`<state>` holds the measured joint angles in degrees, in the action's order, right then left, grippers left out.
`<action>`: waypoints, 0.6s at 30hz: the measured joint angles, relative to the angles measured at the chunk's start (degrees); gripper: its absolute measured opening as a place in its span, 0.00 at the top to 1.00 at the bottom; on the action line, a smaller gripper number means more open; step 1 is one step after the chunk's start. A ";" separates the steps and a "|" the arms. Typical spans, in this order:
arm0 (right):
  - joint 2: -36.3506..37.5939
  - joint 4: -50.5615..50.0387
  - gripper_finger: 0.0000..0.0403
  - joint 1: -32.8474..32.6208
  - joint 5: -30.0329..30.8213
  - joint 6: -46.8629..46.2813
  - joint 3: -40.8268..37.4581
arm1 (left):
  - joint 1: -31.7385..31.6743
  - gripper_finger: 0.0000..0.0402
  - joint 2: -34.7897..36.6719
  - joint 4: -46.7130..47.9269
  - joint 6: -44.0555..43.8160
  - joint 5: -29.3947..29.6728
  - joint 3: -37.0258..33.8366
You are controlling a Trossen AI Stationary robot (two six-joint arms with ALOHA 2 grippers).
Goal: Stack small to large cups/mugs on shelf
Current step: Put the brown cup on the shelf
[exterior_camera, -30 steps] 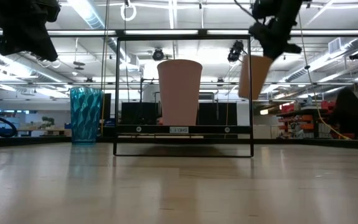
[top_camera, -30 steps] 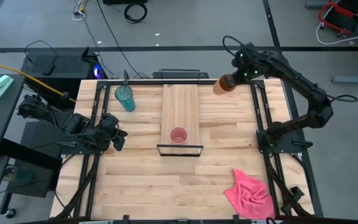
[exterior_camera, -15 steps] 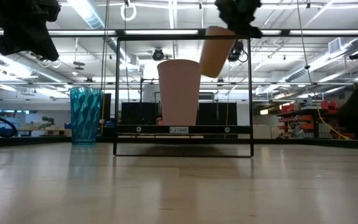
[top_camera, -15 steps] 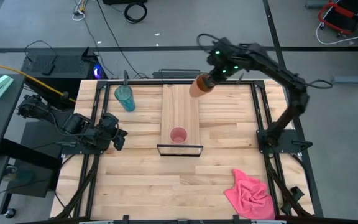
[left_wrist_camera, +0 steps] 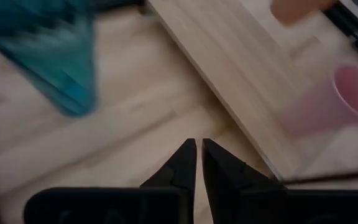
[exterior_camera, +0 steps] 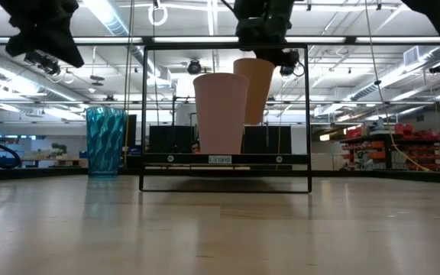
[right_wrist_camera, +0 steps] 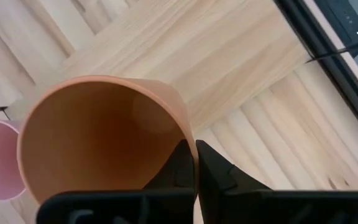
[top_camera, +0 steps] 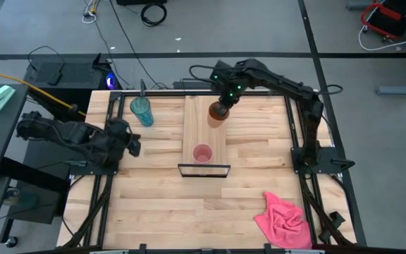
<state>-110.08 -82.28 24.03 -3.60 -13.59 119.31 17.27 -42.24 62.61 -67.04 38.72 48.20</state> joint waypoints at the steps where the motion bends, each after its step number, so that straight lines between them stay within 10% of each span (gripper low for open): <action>1: -0.27 -0.01 0.99 -0.20 0.01 0.17 0.00 | -1.57 0.93 0.00 1.35 0.54 0.19 1.37; 18: -3.28 3.00 0.99 -0.92 -1.18 0.67 0.02 | -35.04 0.77 -1.95 12.71 27.20 -8.03 27.63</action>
<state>-113.37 -79.28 23.11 -4.78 -12.92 119.33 -17.77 -44.19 75.33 -39.85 30.69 75.82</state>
